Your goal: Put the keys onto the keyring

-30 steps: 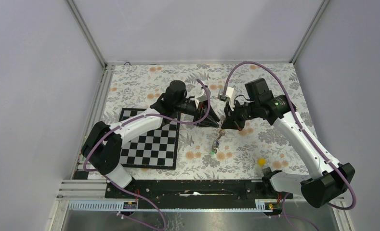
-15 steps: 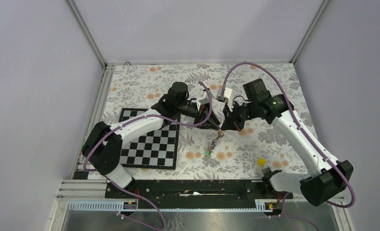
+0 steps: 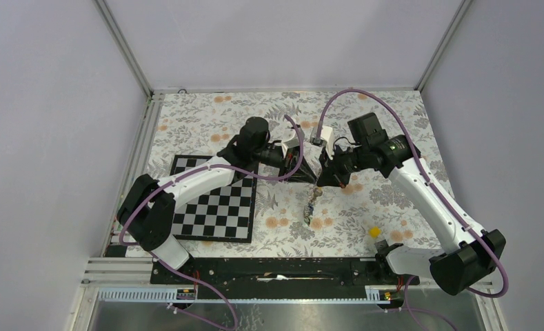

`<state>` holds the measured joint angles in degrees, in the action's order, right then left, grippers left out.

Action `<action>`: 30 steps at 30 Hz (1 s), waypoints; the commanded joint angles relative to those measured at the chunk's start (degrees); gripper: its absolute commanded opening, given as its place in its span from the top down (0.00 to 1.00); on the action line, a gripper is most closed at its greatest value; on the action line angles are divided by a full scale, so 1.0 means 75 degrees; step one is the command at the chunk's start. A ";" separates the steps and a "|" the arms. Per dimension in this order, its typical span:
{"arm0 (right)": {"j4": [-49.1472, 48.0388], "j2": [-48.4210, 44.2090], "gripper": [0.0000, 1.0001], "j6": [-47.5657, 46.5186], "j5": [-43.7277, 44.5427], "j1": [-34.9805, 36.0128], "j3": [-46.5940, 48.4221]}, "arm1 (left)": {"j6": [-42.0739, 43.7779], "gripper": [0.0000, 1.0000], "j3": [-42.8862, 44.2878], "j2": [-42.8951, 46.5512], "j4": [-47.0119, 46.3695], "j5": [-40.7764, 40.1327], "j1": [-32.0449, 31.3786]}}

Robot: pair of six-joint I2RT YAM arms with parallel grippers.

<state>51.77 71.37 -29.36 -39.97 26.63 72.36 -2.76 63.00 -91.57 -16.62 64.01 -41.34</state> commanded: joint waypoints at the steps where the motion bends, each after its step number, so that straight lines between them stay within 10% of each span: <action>1: -0.0244 -0.0017 1.00 0.0095 -0.0191 0.0105 0.0052 | -0.0120 0.85 0.0221 0.0036 -0.0494 0.0029 -0.0060; 9: -0.0586 -0.0210 0.96 0.0274 -0.0087 0.0110 -0.0012 | -0.0297 1.00 0.0061 0.0092 -0.0665 0.0101 -0.0066; 17: -0.1696 -0.0907 0.71 0.0648 -0.0067 -0.0015 -0.0531 | -0.4382 1.00 -0.1186 0.0142 -0.5531 0.0132 0.0303; 30: -0.2343 -0.1362 0.70 0.0915 -0.0717 -0.0327 -0.1009 | -0.6465 1.00 -0.1616 -0.0301 -0.7980 -0.0200 0.0324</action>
<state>37.06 62.65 -23.31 -43.22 25.21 65.65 -44.86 50.68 -93.32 -64.49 63.64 -38.79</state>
